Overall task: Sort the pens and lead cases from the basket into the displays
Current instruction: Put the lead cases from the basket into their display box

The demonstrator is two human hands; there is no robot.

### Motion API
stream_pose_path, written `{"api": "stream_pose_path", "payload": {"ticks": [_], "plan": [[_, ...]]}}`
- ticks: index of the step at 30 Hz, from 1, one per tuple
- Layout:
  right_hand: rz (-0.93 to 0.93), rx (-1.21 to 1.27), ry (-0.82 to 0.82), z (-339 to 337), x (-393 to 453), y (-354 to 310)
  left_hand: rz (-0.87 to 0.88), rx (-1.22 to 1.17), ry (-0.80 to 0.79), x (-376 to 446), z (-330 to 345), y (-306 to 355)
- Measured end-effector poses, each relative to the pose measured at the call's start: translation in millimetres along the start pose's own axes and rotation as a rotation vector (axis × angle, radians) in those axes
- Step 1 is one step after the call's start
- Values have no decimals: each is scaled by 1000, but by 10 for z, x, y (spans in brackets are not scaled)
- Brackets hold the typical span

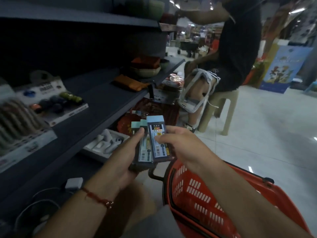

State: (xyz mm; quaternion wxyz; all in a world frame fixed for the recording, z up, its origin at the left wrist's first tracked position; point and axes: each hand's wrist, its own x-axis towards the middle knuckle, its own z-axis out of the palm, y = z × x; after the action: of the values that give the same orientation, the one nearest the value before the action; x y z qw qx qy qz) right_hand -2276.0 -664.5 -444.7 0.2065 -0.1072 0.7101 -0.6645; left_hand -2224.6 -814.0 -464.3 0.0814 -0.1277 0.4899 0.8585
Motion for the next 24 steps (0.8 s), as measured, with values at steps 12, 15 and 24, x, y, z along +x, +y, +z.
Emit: {"api": "stream_pose_path", "payload": {"ticks": [12, 15, 24], "plan": [[-23, 105, -357, 1723, 331, -286, 356, 90, 474, -1469, -1144, 495], [-16, 33, -461, 2229, 363, -258, 350, 207, 642, -1936, -1464, 512], [-183, -150, -763, 3350, -69, -158, 417, 665, 1080, -3098, -1901, 117]]}}
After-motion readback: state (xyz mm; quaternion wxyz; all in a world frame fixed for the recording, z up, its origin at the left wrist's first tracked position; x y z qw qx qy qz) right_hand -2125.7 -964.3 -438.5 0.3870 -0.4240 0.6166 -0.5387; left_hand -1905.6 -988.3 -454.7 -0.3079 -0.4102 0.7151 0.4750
